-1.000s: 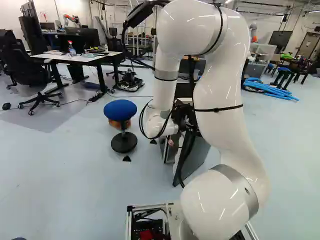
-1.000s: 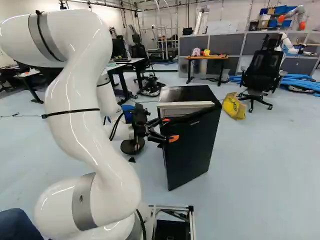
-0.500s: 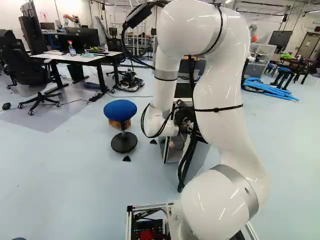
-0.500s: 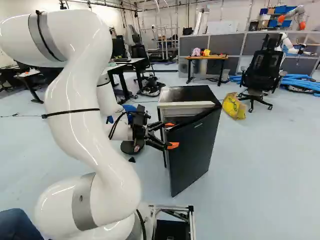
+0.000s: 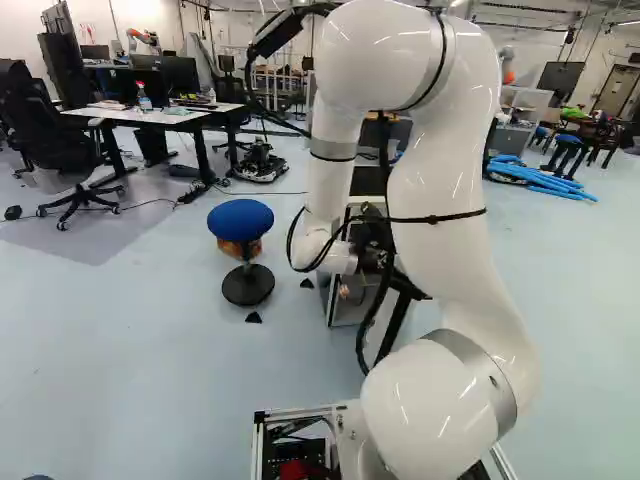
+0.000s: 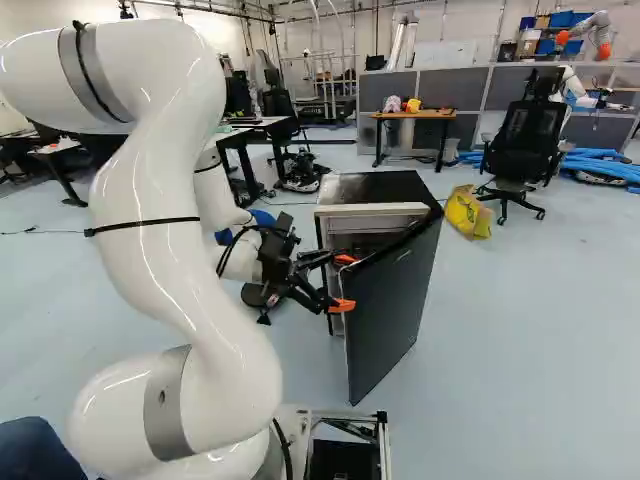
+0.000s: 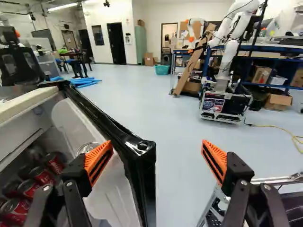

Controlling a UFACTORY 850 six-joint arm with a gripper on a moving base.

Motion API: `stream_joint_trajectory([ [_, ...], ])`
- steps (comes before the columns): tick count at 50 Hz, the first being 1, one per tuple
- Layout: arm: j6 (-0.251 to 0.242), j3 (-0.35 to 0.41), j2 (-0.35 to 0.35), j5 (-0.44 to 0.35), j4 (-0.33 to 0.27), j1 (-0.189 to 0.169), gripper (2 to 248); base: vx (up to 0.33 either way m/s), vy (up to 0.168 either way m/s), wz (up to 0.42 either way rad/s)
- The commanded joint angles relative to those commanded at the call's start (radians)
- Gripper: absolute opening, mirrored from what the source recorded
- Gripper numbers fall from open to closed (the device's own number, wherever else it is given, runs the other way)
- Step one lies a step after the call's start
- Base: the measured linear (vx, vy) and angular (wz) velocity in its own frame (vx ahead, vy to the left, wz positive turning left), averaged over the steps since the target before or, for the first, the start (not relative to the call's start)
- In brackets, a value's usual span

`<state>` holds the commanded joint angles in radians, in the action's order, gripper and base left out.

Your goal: Grab a drink from the fridge

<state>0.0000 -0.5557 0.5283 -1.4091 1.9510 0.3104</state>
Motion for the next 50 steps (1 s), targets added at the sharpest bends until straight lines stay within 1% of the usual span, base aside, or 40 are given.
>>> stream_joint_trajectory([
  [7, 0.000, -0.023, 0.003, 0.000, 0.027, -0.035, 247, 0.000, 0.000, 0.000],
  [20, 0.000, -0.072, 0.011, 0.000, 0.028, -0.112, 247, 0.000, 0.000, 0.000],
  [31, 0.000, -0.113, 0.020, 0.001, 0.032, -0.183, 247, 0.000, 0.000, 0.000],
  [50, 0.000, -0.192, 0.040, 0.014, 0.071, -0.309, 247, 0.000, 0.000, 0.000],
])
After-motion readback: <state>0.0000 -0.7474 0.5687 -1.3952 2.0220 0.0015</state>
